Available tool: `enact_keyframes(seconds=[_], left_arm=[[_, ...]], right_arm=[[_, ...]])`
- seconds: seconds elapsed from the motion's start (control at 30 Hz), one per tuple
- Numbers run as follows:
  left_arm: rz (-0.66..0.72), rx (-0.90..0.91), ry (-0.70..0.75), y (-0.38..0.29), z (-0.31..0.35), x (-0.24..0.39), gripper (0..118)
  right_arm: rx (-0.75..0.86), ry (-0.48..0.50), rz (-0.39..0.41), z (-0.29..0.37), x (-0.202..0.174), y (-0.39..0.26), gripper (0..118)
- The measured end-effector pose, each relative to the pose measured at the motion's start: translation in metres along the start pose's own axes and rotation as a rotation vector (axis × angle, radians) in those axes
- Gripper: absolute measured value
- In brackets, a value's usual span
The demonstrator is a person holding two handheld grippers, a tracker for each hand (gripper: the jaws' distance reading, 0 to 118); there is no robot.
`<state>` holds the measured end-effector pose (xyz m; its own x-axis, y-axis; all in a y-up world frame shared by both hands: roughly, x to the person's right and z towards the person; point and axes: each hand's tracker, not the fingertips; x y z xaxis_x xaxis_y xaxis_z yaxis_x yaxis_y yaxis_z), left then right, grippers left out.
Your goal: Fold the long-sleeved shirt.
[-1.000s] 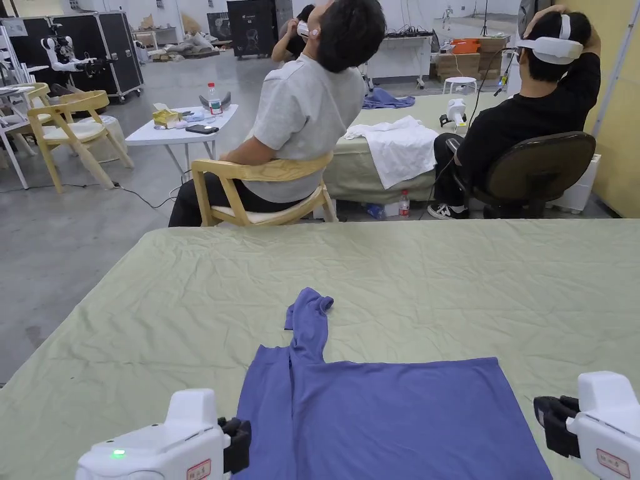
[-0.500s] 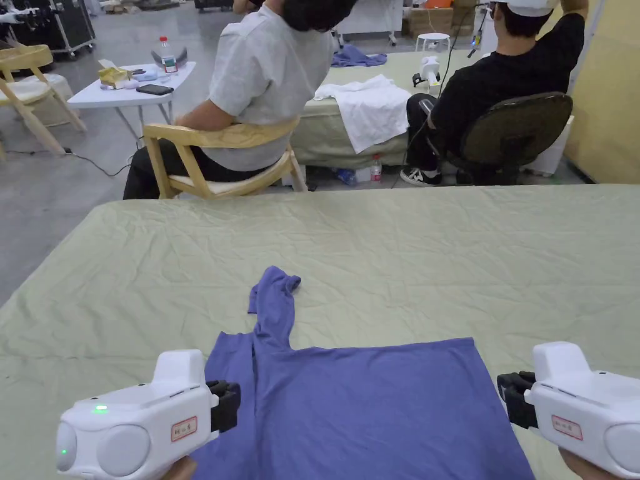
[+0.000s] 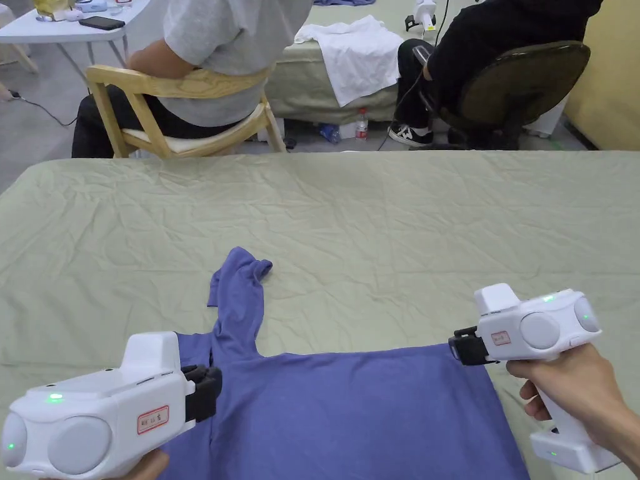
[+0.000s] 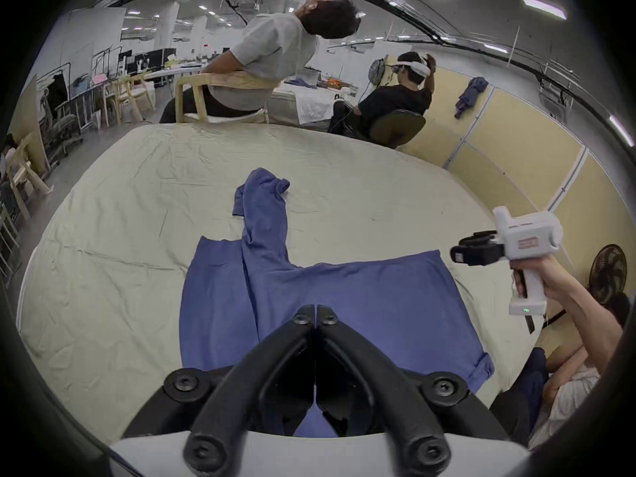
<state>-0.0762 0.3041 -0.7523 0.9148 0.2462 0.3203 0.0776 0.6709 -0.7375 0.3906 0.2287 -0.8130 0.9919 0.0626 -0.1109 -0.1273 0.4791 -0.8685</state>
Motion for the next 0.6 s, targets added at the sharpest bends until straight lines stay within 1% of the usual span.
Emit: enact_keyframes(seconds=[0.1, 0.17, 0.2, 0.23, 0.33, 0.4, 0.47, 0.5, 0.53, 0.57, 0.6], left_arm=[[0.011, -0.023, -0.001, -0.003, -0.013, -0.005, 0], [0.013, -0.037, 0.002, -0.006, -0.021, -0.006, 0], [0.015, -0.044, 0.003, -0.007, -0.024, -0.007, 0], [0.018, -0.053, 0.005, -0.008, -0.026, -0.011, 0], [0.012, -0.062, 0.008, -0.010, -0.030, -0.012, 0], [0.017, -0.063, 0.012, -0.010, -0.033, -0.016, 0], [0.025, -0.063, 0.010, -0.009, -0.034, -0.015, 0], [0.024, -0.061, 0.007, -0.007, -0.034, -0.015, 0], [0.018, -0.062, 0.005, -0.005, -0.034, -0.014, 0], [0.009, -0.062, 0.011, -0.002, -0.036, -0.013, 0], [-0.001, -0.066, 0.014, 0.002, -0.038, -0.013, 0]], right_arm=[[-0.105, 0.006, -0.040, -0.042, 0.013, 0.004, 58], [-0.156, 0.026, -0.088, -0.064, 0.016, -0.003, 50], [-0.198, 0.047, -0.101, -0.075, 0.017, -0.006, 52], [-0.148, 0.034, -0.084, -0.074, 0.017, -0.007, 53], [-0.158, 0.039, -0.091, -0.068, 0.018, -0.005, 53], [-0.160, 0.048, -0.082, -0.070, 0.021, -0.006, 54], [-0.158, 0.040, -0.064, -0.065, 0.015, -0.005, 51], [-0.163, 0.030, -0.063, -0.064, 0.013, -0.004, 46], [-0.170, 0.017, -0.071, -0.063, 0.011, -0.003, 35], [-0.167, 0.005, -0.087, -0.063, 0.008, -0.001, 10], [-0.154, -0.001, -0.090, -0.061, 0.007, -0.001, 4]])
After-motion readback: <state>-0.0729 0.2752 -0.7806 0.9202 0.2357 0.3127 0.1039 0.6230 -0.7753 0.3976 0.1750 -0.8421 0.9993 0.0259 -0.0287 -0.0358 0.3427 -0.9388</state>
